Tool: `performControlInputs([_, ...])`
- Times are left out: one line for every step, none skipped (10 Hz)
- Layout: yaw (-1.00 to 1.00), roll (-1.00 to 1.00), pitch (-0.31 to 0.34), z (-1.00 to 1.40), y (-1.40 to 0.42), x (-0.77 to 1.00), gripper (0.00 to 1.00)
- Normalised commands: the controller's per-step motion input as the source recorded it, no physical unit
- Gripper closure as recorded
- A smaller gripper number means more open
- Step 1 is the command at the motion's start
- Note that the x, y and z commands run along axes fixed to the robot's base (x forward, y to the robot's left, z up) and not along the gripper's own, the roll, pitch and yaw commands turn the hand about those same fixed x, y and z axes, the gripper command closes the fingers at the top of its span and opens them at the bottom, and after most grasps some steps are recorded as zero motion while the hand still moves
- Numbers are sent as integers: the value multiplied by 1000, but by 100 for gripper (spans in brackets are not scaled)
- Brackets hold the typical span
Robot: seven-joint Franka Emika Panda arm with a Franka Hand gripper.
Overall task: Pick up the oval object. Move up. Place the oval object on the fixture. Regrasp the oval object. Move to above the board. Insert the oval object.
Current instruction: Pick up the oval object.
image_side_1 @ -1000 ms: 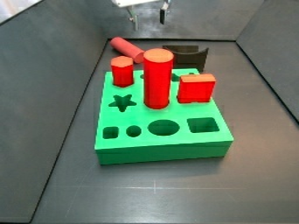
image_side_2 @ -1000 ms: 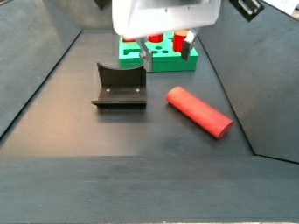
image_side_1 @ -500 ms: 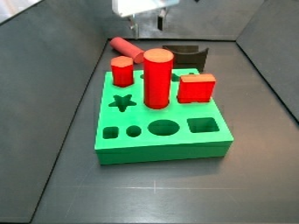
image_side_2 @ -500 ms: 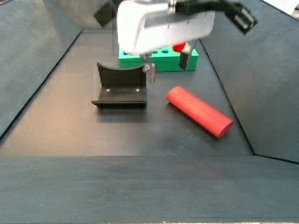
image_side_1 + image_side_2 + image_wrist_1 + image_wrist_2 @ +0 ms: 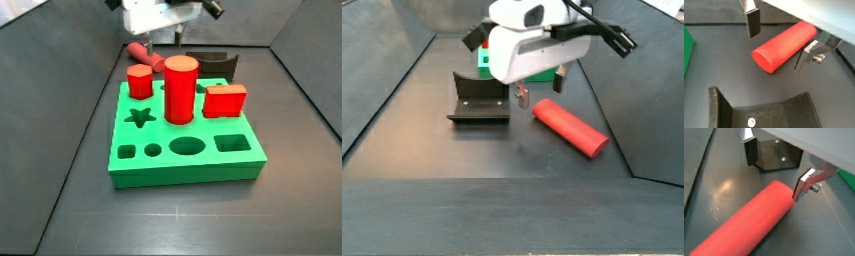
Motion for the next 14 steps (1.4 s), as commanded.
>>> performControlInputs([97,80,-43,-429,0,-94,0])
performControlInputs([109,64,-60,-443,0,-80,0])
performControlInputs([126,64,-60,-454,0,-51,0])
performControlInputs([131,49,-69,-414,0,-94,0])
performControlInputs([117,0,-54,-163,0,0,0])
performControlInputs([74,0,-23,-31,0,0,0])
performControlInputs([0,4,0,0,0,0,0])
performControlInputs([11,106,-66,-603,-26,0,0])
performControlInputs([0,0,27,-46,0,3,0])
performControlInputs([0,0,0,-26,0,0,0])
performControlInputs([0,20,-19,-46,-37,0,0])
performControlInputs([63,110,-173,-494,-43,0,0])
performControlInputs([0,0,0,34,0,0,0])
performControlInputs([0,0,0,0,0,0,0])
